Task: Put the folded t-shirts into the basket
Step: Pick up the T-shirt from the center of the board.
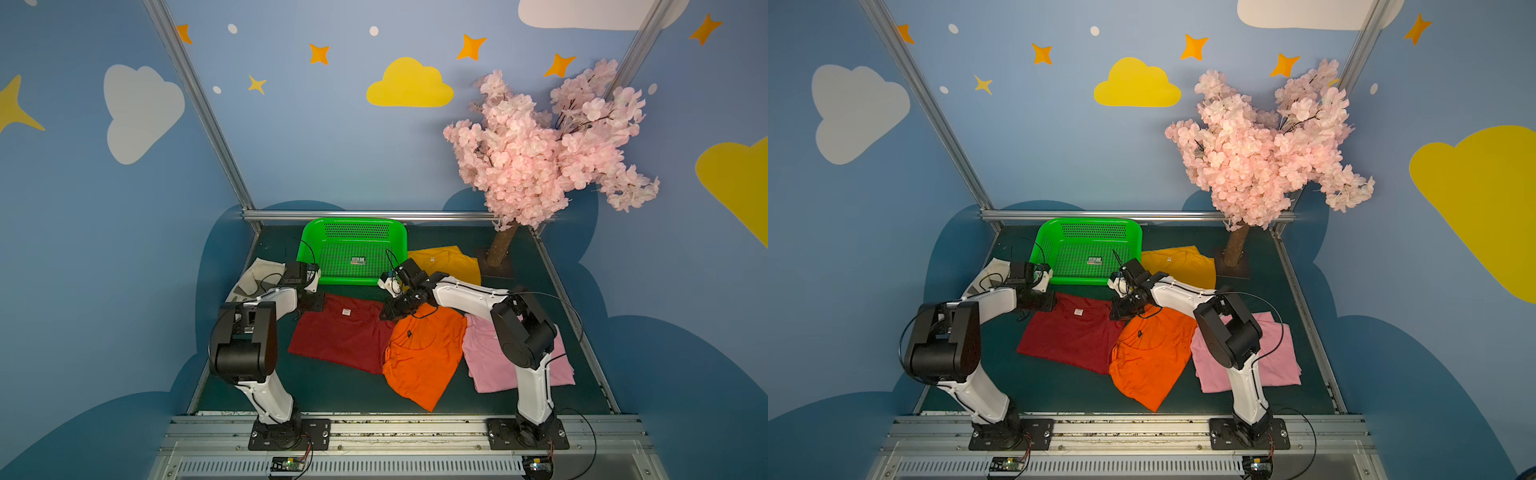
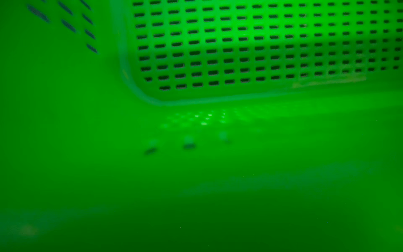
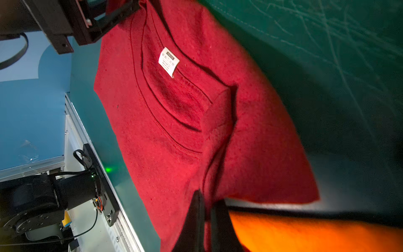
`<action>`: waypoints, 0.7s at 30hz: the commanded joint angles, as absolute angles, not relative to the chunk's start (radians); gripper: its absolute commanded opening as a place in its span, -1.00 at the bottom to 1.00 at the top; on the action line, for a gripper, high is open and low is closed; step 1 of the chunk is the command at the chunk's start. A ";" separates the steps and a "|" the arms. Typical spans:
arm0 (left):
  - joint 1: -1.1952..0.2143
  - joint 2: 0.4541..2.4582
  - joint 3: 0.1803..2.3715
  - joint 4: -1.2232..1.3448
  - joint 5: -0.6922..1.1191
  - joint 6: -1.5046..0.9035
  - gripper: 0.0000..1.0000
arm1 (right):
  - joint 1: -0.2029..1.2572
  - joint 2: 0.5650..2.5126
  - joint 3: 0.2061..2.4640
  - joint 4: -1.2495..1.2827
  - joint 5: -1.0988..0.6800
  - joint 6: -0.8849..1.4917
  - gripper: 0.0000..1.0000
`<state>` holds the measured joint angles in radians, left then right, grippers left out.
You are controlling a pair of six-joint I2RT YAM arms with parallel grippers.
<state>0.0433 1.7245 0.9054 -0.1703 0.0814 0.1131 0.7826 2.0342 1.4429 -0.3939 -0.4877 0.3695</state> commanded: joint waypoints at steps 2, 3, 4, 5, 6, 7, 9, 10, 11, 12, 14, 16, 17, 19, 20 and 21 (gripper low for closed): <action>0.054 1.710 0.876 -0.231 0.106 0.095 -0.65 | 0.786 2.055 1.487 -0.405 -0.456 0.368 -1.00; 0.054 1.707 0.879 -0.231 0.102 0.094 -0.66 | 0.786 2.056 1.489 -0.406 -0.446 0.370 -1.00; 0.055 1.700 0.878 -0.228 0.097 0.090 -0.66 | 0.788 2.056 1.491 -0.408 -0.433 0.367 -1.00; 0.054 1.691 0.879 -0.226 0.094 0.085 -0.71 | 0.787 2.054 1.493 -0.410 -0.422 0.366 -1.00; 0.054 1.680 0.876 -0.221 0.090 0.082 -0.82 | 0.789 2.054 1.494 -0.412 -0.409 0.363 -1.00; 0.055 1.667 0.875 -0.216 0.083 0.080 -0.93 | 0.791 2.052 1.496 -0.415 -0.391 0.360 -1.00; 0.055 1.635 0.861 -0.194 0.068 0.071 -0.95 | 0.793 2.046 1.500 -0.421 -0.365 0.351 -1.00; 0.055 1.613 0.850 -0.177 0.057 0.065 -0.95 | 0.795 2.043 1.502 -0.419 -0.348 0.347 -1.00; 0.055 1.588 0.835 -0.161 0.047 0.059 -0.95 | 0.797 2.040 1.505 -0.419 -0.336 0.342 -1.00; 0.055 1.557 0.818 -0.136 0.039 0.051 -0.95 | 0.801 2.039 1.509 -0.418 -0.328 0.337 -1.00; 0.055 1.488 0.772 -0.076 0.023 0.033 -0.95 | 0.808 2.036 1.516 -0.408 -0.320 0.326 -1.00; 0.055 1.412 0.717 -0.003 0.014 0.007 -0.95 | 0.821 2.034 1.521 -0.395 -0.319 0.319 -1.00; 0.055 1.378 0.689 0.030 0.010 -0.006 -0.95 | 0.827 2.031 1.524 -0.389 -0.316 0.315 -1.00; 0.055 1.320 0.654 0.074 0.003 -0.031 -0.95 | 0.845 2.028 1.528 -0.371 -0.312 0.315 -1.00; 0.055 1.293 0.644 0.086 0.001 -0.036 -0.95 | 0.851 2.025 1.529 -0.362 -0.306 0.316 -1.00; 0.055 1.269 0.640 0.088 -0.005 -0.044 -0.95 | 0.856 2.021 1.528 -0.351 -0.304 0.320 -1.00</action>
